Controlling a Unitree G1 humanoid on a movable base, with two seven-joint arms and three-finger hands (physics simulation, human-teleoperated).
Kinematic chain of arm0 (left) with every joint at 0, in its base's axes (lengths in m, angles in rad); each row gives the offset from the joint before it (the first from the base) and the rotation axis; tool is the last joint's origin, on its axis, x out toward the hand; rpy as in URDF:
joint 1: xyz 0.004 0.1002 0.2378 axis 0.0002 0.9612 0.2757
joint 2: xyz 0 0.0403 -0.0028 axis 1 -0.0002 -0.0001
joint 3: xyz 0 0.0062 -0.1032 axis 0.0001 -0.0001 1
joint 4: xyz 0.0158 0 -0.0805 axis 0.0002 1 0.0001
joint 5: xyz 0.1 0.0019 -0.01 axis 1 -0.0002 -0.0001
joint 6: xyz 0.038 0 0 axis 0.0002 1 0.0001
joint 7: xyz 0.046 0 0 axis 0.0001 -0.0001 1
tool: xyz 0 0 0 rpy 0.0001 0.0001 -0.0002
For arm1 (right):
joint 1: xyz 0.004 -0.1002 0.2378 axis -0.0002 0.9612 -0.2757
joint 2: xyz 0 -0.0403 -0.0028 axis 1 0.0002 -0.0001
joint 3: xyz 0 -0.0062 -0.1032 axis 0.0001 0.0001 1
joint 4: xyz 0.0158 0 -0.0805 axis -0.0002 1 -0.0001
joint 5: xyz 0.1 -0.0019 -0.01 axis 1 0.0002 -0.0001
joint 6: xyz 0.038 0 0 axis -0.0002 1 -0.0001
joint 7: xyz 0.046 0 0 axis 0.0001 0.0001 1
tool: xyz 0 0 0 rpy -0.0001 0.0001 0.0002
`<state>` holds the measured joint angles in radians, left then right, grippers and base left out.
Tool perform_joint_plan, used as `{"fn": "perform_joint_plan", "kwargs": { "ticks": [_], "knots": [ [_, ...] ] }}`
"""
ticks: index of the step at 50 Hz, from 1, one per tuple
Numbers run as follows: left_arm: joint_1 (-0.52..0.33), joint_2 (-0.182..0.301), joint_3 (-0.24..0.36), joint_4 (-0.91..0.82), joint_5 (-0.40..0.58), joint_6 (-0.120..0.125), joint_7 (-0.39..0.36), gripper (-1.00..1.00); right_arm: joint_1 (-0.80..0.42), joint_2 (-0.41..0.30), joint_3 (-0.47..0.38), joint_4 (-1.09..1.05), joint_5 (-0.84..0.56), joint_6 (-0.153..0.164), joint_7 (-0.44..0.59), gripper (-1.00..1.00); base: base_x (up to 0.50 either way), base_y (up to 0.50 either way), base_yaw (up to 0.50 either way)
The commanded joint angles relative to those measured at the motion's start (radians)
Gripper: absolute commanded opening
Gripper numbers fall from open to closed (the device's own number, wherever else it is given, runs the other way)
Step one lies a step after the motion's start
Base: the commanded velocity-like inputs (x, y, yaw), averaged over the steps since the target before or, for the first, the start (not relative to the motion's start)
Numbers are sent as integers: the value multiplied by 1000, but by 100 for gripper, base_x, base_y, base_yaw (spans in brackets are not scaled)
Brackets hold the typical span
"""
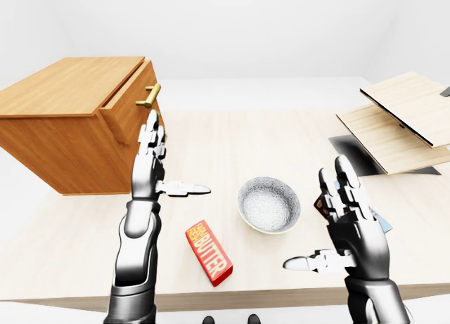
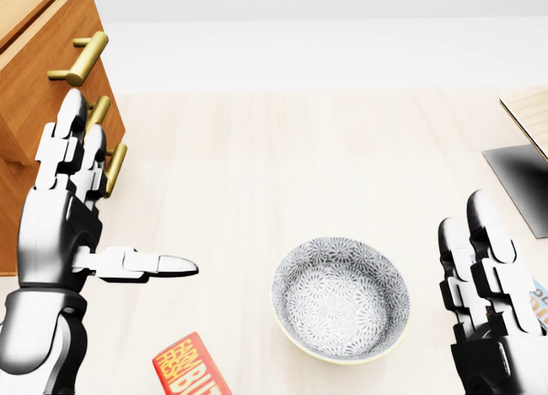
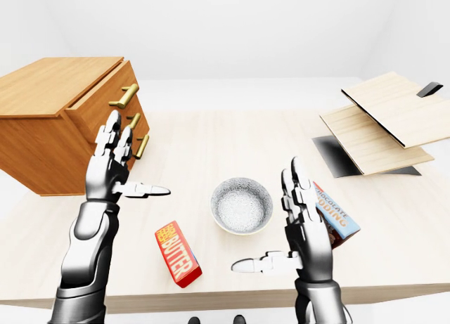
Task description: Close the top drawer of the cabinet and put the bowl on top of it.
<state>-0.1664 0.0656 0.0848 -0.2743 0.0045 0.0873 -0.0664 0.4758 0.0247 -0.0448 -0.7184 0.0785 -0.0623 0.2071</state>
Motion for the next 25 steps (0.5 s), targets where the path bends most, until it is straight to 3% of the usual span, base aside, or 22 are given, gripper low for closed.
{"fn": "perform_joint_plan", "kwargs": {
  "ticks": [1,16,25],
  "knots": [
    [-124,34,22,58,-14,0,12,100,-6,17,-24,-13,10,13,17,100,0,0,0],
    [-248,80,46,111,-39,0,41,100,5,24,-35,-31,20,19,31,100,0,0,0],
    [-318,117,71,258,-80,0,42,100,29,32,-41,-56,31,14,49,100,0,0,0]
  ]
}}
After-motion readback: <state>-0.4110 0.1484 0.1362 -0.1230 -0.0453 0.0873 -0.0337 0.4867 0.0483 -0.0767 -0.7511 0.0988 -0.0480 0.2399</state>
